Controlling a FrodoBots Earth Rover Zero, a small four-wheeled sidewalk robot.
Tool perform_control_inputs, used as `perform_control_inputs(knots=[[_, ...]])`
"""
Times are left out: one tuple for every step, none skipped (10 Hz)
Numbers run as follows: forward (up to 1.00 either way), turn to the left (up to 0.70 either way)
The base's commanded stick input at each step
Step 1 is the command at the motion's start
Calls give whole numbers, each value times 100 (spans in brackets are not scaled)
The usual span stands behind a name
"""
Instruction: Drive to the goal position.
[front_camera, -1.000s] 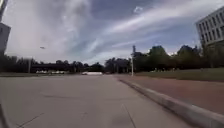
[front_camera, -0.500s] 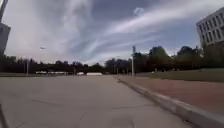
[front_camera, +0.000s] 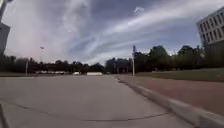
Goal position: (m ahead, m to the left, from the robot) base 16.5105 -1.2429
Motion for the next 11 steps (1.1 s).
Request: perform_control_inputs(knots=[[100, 0], [100, 0], [100, 0], [100, 0], [100, 0], [100, 0], [100, 0], [100, 0], [100, 0], [100, 0], [100, 0]])
